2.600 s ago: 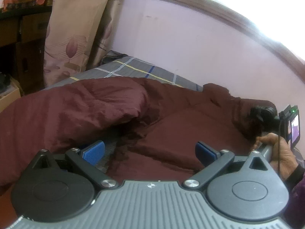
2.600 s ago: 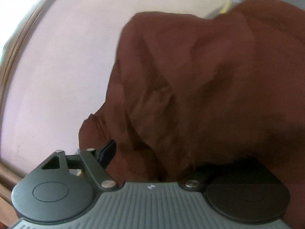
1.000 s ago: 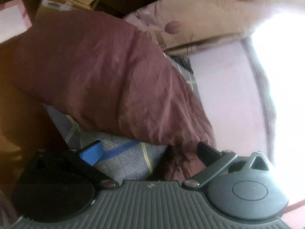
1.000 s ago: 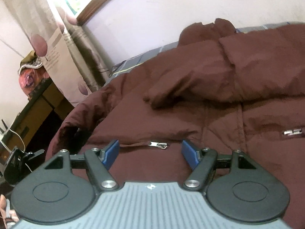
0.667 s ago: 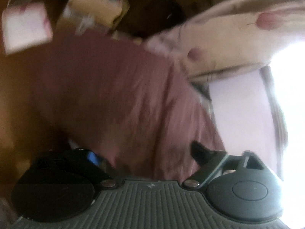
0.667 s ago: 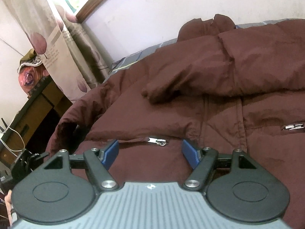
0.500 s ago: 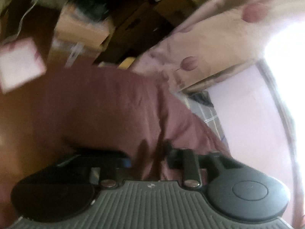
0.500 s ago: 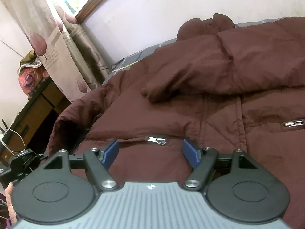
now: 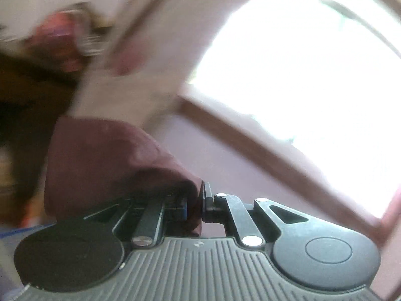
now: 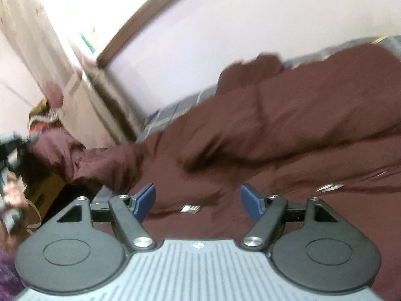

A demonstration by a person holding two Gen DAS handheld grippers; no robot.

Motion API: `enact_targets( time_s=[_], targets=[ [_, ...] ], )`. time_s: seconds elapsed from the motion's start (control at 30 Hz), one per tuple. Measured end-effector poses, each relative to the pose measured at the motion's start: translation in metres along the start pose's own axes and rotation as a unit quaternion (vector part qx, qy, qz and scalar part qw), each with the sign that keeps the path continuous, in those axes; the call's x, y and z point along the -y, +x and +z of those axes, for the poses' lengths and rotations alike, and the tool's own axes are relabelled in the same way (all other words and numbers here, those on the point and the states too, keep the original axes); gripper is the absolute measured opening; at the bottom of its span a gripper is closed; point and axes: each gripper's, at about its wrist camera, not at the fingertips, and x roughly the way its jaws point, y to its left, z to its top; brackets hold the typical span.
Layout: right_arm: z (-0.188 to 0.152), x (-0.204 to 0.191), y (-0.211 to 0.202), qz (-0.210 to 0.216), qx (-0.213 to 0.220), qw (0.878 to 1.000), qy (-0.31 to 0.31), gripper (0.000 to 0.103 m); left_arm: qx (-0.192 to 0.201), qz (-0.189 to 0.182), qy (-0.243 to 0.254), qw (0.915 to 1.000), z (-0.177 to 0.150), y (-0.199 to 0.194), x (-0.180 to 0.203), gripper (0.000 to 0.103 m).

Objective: Fold large clothes

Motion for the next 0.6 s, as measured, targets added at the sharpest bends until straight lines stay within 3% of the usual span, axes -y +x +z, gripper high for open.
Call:
enact_targets(
  time_s=[0.1, 0.2, 0.3, 0.37, 0.43, 0.47, 0.5, 0.57, 0.6],
  targets=[
    [0.010, 0.019, -0.029, -0.011, 0.040, 0.999, 0.016, 0.077, -0.023, -0.083, 0.027, 0.9960, -0.014, 0.022, 0.073, 0.009],
    [0.016, 0.043, -0.058, -0.028, 0.080, 0.996, 0.038, 0.081, -0.071, -0.154, 0.048, 0.9843, -0.047, 0.037, 0.136, 0.009],
    [0.018, 0.067, -0.081, -0.047, 0.107, 0.992, 0.056, 0.081, -0.125, -0.211, 0.074, 0.9665, -0.095, 0.048, 0.187, 0.009],
    [0.017, 0.084, -0.093, -0.057, 0.119, 0.989, 0.070, 0.081, -0.176, -0.247, 0.102, 0.9473, -0.134, 0.061, 0.214, 0.009],
    [0.015, 0.100, -0.101, -0.065, 0.126, 0.986, 0.085, 0.081, -0.191, -0.256, 0.139, 0.9375, -0.173, 0.057, 0.235, 0.015],
    [0.015, 0.107, -0.104, -0.070, 0.128, 0.985, 0.092, 0.081, -0.190, -0.256, 0.157, 0.9346, -0.189, 0.058, 0.241, 0.029],
    [0.013, 0.116, -0.107, -0.073, 0.130, 0.984, 0.101, 0.081, -0.192, -0.259, 0.173, 0.9306, -0.203, 0.058, 0.244, 0.052],
    [0.012, 0.129, -0.111, -0.079, 0.131, 0.982, 0.114, 0.081, -0.188, -0.276, 0.181, 0.9249, -0.217, 0.056, 0.245, 0.080],
    [0.013, 0.137, -0.114, -0.082, 0.132, 0.981, 0.120, 0.081, -0.172, -0.280, 0.179, 0.9275, -0.220, 0.052, 0.242, 0.086]
  ],
)
